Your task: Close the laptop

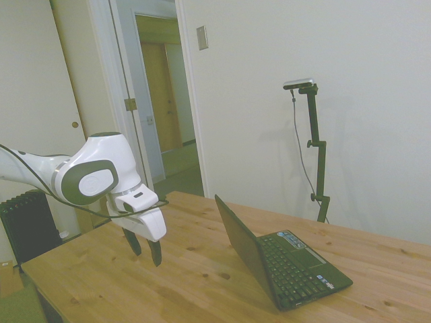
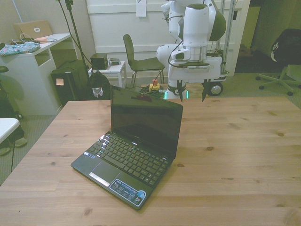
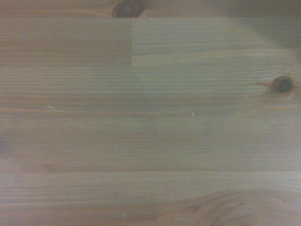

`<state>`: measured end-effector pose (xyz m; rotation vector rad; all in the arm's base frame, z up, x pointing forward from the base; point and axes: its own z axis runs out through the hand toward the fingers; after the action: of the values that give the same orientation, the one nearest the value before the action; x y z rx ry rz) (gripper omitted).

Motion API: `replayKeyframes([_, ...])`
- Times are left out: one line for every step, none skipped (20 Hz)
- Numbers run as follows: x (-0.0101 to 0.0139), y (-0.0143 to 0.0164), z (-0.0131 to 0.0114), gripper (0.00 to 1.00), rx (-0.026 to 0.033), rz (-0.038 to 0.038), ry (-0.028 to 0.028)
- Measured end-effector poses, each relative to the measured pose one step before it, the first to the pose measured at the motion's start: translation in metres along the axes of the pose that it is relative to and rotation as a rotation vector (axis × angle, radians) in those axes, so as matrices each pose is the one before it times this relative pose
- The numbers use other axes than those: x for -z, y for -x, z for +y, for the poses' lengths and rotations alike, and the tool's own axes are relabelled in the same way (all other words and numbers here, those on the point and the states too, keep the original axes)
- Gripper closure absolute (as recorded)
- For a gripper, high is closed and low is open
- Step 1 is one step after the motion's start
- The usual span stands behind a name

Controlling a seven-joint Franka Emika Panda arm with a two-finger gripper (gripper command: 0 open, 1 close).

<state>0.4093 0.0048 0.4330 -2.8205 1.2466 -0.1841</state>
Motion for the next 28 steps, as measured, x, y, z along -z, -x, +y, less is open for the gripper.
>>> replayKeyframes([-0.0005, -0.00028, 0.0001, 0.0, 0.00192, -0.00058, 0.00131])
replayKeyframes([-0.00031, -0.00115, 0.00092, 0.0, 0.00705, -0.00017, 0.00248])
replayKeyframes([0.00004, -0.00362, 0.00081, 0.0, -0.00866, 0.0141, 0.00596])
replayKeyframes([0.00074, -0.00816, 0.00081, 0.0, -0.02533, 0.03741, 0.01121])
replayKeyframes([0.00101, -0.01011, -0.00026, 0.0, -0.03156, 0.03838, 0.00915])
replayKeyframes([0.00063, -0.01148, -0.0012, 0.0, -0.03499, 0.03455, 0.01065])
replayKeyframes([0.00169, -0.01247, -0.0026, 0.0, -0.03961, 0.03286, 0.00959])
replayKeyframes([0.00284, -0.01212, -0.00455, 0.0, -0.04225, 0.03129, 0.00728])
replayKeyframes([0.00479, -0.01198, -0.00644, 0.0, -0.04064, 0.03012, 0.00104])
replayKeyframes([0.00452, -0.00929, -0.00655, 0.0, -0.0375, 0.02793, -0.00134])
replayKeyframes([0.00446, -0.00783, -0.0069, 0.0, -0.03289, 0.02392, -0.00343])
replayKeyframes([0.00348, -0.00598, -0.00617, 0.0, -0.02702, 0.018, -0.00485])
replayKeyframes([0.00205, -0.00537, -0.00498, 0.0, -0.02629, 0.01651, -0.00265])
replayKeyframes([0.00112, -0.00542, -0.00402, 0.0, -0.02488, 0.01452, -0.00101])
replayKeyframes([0.00051, -0.0056, -0.00292, 0.0, -0.02127, 0.01075, 0.00008])
replayKeyframes([0.00048, -0.00603, -0.00221, 0.0, -0.01648, 0.00478, -0.00135])
replayKeyframes([0.00042, -0.00587, -0.00088, 0.0, -0.0113, 0.0018, -0.00203])
replayKeyframes([0.00039, -0.00582, -0.00076, 0.0, -0.00956, 0.00159, -0.00305])
replayKeyframes([0.00051, -0.00518, -0.00016, 0.0, -0.00904, 0.00242, -0.00628])
replayKeyframes([0.00012, -0.0049, 0.00011, 0.0, -0.00782, 0.00322, -0.00701])
replayKeyframes([0.00015, -0.00482, 0.00021, 0.0, -0.00864, 0.00476, -0.00864])
replayKeyframes([0.00044, -0.00534, 0.00052, 0.0, -0.01385, 0.00427, -0.00887])
replayKeyframes([0.00008, -0.00514, 0.00062, 0.0, -0.01733, 0.00393, -0.00655])
replayKeyframes([-0.00011, -0.00414, 0.00099, 0.0, -0.02029, 0.00366, -0.00362])
replayKeyframes([-0.00053, -0.00254, 0.00084, 0.0, -0.02117, 0.00205, -0.0013])
replayKeyframes([-0.00049, -0.00079, 0.00036, 0.0, -0.01664, 0.00001, 0.0003])
replayKeyframes([-0.00062, 0.00036, 0.00006, 0.0, -0.0123, -0.00065, 0.00105])
replayKeyframes([-0.00113, 0.00094, 0.00019, 0.0, -0.0077, -0.0013, 0.00208])
